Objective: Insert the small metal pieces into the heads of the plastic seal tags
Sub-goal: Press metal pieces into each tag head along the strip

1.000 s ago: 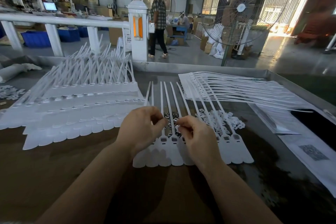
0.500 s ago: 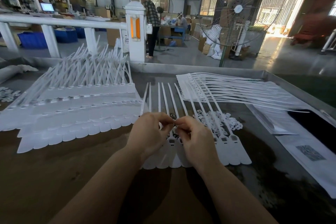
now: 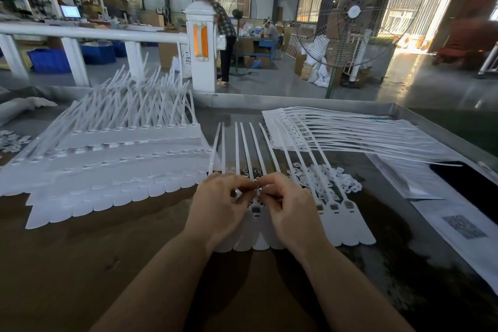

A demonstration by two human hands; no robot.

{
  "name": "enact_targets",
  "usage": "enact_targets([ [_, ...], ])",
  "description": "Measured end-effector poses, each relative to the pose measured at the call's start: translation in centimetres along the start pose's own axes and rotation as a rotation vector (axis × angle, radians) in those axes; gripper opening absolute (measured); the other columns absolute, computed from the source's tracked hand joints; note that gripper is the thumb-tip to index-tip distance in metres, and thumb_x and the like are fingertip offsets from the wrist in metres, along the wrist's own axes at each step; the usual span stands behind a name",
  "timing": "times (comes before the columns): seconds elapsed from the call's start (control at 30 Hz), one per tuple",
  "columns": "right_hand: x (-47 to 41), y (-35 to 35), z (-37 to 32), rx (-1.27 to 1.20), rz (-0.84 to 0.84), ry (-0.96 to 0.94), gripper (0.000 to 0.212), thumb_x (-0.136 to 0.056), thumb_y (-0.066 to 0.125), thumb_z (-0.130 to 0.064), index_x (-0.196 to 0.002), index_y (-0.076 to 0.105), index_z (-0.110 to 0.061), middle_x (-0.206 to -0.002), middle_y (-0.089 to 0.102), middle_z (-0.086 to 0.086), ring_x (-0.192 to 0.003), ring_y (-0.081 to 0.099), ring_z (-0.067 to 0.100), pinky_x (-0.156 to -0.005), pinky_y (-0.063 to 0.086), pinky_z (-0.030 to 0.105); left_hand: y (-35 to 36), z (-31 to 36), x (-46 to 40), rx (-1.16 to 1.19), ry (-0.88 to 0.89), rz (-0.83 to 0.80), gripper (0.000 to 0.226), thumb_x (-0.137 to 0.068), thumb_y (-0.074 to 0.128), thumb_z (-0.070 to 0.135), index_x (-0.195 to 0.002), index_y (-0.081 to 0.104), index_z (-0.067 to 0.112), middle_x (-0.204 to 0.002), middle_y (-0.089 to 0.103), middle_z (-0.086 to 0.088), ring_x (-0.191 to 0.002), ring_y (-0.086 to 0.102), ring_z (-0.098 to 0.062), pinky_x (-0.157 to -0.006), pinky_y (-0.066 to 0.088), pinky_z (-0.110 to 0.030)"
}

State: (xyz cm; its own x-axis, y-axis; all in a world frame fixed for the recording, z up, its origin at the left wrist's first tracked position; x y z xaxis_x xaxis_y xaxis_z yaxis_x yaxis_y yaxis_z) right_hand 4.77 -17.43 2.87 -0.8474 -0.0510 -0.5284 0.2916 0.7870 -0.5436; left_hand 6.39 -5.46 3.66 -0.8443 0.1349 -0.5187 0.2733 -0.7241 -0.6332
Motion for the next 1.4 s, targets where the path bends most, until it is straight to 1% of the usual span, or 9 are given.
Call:
enact_targets([
  [0.13, 0.0, -0.1, 0.0, -0.006, -0.002, 0.003, 0.019, -0.086, 0.059, -0.002, -0.101, 0.064, -0.012, -0.092, 0.07, -0.001, -0.088, 0.065, 0.01, -0.079, 0.054, 0.029, 0.2, 0.3, 0.1, 0.011, 0.022, -0.022, 0.011, -0.081, 0.07, 0.022, -0.091, 0.074, 0.024, -0.082, 0.066, 0.014, -0.079, 0.054, -0.007, -0.071, 0.037, -0.01],
  [0.27, 0.0, 0.0, 0.1, -0.012, -0.013, 0.009, 0.019, -0.086, 0.059, -0.002, -0.101, 0.064, -0.012, -0.092, 0.07, 0.0, -0.089, 0.065, 0.012, -0.079, 0.054, 0.032, 0.4, 0.5, 0.1, -0.006, 0.044, -0.039, 0.009, -0.081, 0.069, 0.022, -0.088, 0.073, 0.023, -0.077, 0.06, 0.018, -0.078, 0.052, -0.006, -0.069, 0.034, -0.007],
  [0.63, -0.1, 0.2, 0.3, -0.064, -0.023, 0.027, 0.02, -0.085, 0.06, 0.0, -0.1, 0.067, -0.01, -0.092, 0.07, 0.0, -0.088, 0.065, 0.009, -0.08, 0.054, 0.031, 0.8, 0.0, 0.0, 0.001, 0.038, -0.066, 0.009, -0.084, 0.066, 0.022, -0.091, 0.07, 0.023, -0.077, 0.058, 0.019, -0.075, 0.051, -0.001, -0.067, 0.036, -0.006],
  [0.8, -0.1, 0.1, 0.4, -0.056, -0.017, 0.028, 0.02, -0.084, 0.061, 0.0, -0.1, 0.067, -0.011, -0.091, 0.07, -0.002, -0.087, 0.066, 0.009, -0.08, 0.054, 0.031, 0.9, -0.1, 0.0, 0.041, 0.016, -0.084, 0.011, -0.084, 0.067, 0.019, -0.093, 0.072, 0.022, -0.082, 0.065, 0.013, -0.078, 0.056, -0.006, -0.074, 0.045, -0.018],
  [0.97, -0.1, -0.1, 0.6, -0.013, 0.024, 0.031, 0.016, -0.086, 0.062, -0.006, -0.099, 0.068, -0.013, -0.09, 0.069, -0.005, -0.086, 0.064, 0.006, -0.08, 0.053, 0.025, 0.6, -2.0, -0.1, 0.186, -0.115, -0.088, 0.012, -0.084, 0.066, 0.017, -0.091, 0.07, 0.026, -0.079, 0.064, 0.02, -0.076, 0.058, 0.006, -0.068, 0.042, -0.005],
  [1.07, 0.0, -0.3, 0.8, 0.002, 0.051, 0.043, 0.014, -0.086, 0.063, -0.007, -0.096, 0.068, -0.015, -0.085, 0.066, -0.011, -0.083, 0.062, 0.003, -0.078, 0.052, 0.02, 0.2, -3.1, -0.3, 0.252, -0.192, -0.077, 0.011, -0.085, 0.065, 0.015, -0.088, 0.069, 0.025, -0.074, 0.064, 0.017, -0.067, 0.059, 0.002, -0.063, 0.043, -0.006],
  [1.17, -0.1, -0.4, 0.7, 0.021, 0.057, 0.032, 0.014, -0.086, 0.062, -0.006, -0.096, 0.068, -0.014, -0.084, 0.066, -0.011, -0.081, 0.062, 0.002, -0.076, 0.051, 0.016, 0.0, -3.5, -0.5, 0.235, -0.205, -0.085, 0.016, -0.086, 0.063, 0.014, -0.082, 0.066, 0.029, -0.072, 0.063, 0.016, -0.069, 0.059, -0.001, -0.063, 0.042, -0.008],
  [1.27, -0.1, -0.5, 0.6, 0.036, 0.061, 0.022, 0.014, -0.086, 0.061, -0.007, -0.096, 0.068, -0.014, -0.083, 0.063, -0.013, -0.079, 0.059, 0.0, -0.075, 0.048, 0.01, -0.3, -4.5, -0.5, 0.181, -0.258, -0.079, 0.009, -0.085, 0.064, 0.017, -0.085, 0.069, 0.025, -0.078, 0.064, 0.012, -0.075, 0.059, -0.006, -0.067, 0.044, -0.016],
  [1.4, 0.0, -0.5, 0.6, 0.062, 0.065, 0.025, 0.014, -0.086, 0.063, -0.007, -0.096, 0.069, -0.014, -0.086, 0.066, -0.01, -0.079, 0.059, 0.0, -0.074, 0.046, 0.007, -0.7, -6.1, -0.2, 0.202, -0.346, -0.098, 0.006, -0.085, 0.066, 0.022, -0.089, 0.07, 0.021, -0.076, 0.064, 0.006, -0.071, 0.059, -0.012, -0.061, 0.044, -0.021],
])
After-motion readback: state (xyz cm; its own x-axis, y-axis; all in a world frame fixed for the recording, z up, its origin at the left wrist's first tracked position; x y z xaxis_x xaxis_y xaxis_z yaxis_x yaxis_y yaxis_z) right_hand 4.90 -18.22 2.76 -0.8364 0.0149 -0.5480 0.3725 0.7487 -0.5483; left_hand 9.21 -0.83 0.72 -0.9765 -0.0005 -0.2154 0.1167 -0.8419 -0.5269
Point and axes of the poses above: each hand's wrist, its own x-axis away from the middle knuckle, its own y-axis out of the palm, z = x × y, the point moved 10 cm from there along -x, towards the middle knuckle
